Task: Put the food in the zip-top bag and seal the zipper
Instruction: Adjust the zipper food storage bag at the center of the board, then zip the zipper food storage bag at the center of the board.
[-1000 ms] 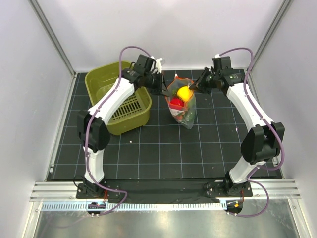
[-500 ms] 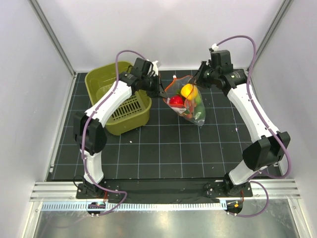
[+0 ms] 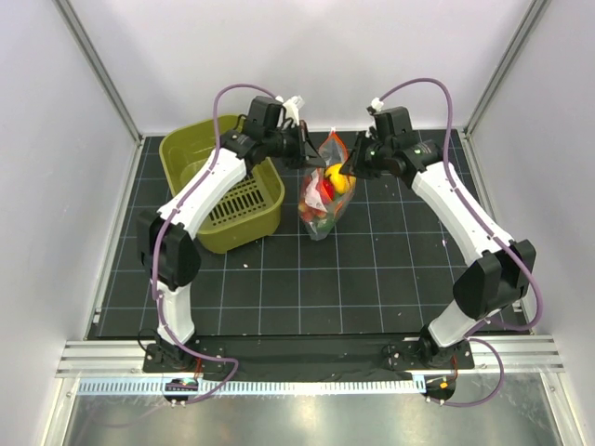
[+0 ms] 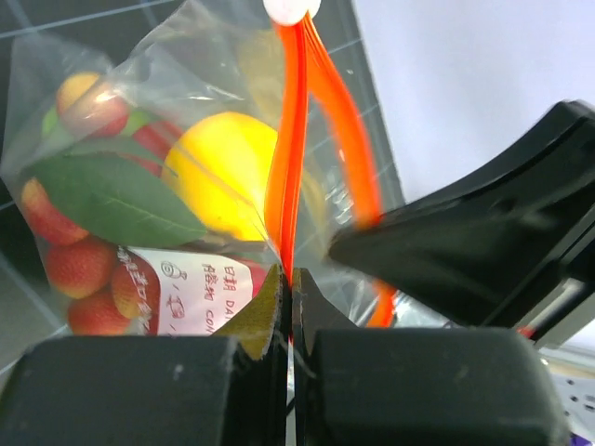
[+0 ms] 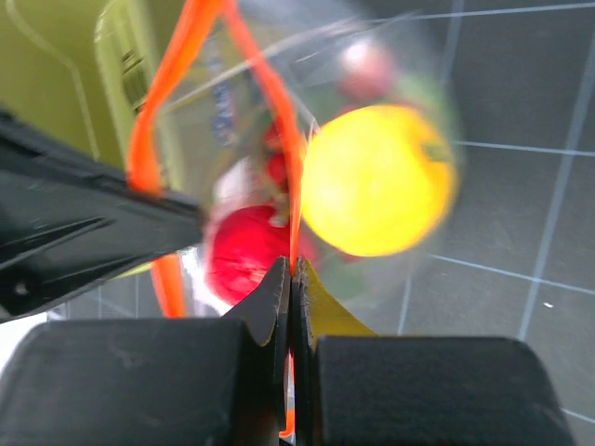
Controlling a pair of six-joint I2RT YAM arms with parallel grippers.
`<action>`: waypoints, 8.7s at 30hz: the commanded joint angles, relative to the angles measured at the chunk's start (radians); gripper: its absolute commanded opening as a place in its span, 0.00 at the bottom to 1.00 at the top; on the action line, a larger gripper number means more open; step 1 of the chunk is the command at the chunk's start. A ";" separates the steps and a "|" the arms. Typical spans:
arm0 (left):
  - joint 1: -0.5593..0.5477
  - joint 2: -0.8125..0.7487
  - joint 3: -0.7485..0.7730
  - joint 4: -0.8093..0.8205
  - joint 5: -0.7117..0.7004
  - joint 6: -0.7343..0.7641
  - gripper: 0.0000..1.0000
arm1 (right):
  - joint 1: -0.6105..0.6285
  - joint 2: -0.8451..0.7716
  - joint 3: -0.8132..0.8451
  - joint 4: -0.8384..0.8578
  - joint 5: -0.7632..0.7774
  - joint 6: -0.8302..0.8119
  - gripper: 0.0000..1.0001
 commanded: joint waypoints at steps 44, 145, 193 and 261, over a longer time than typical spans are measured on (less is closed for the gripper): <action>0.022 0.051 -0.069 0.037 0.190 -0.032 0.06 | -0.016 -0.142 -0.318 0.492 -0.345 0.193 0.55; -0.002 -0.122 -0.410 0.292 0.493 -0.081 0.00 | -0.310 0.240 -0.619 2.256 -1.130 0.575 0.58; -0.077 0.010 -0.043 0.396 0.444 0.062 0.47 | -0.197 -0.280 -0.622 0.676 -0.829 -0.273 0.01; -0.090 -0.102 -0.158 0.188 0.424 0.215 0.00 | -0.189 -0.335 -0.631 0.653 -0.897 -0.327 0.44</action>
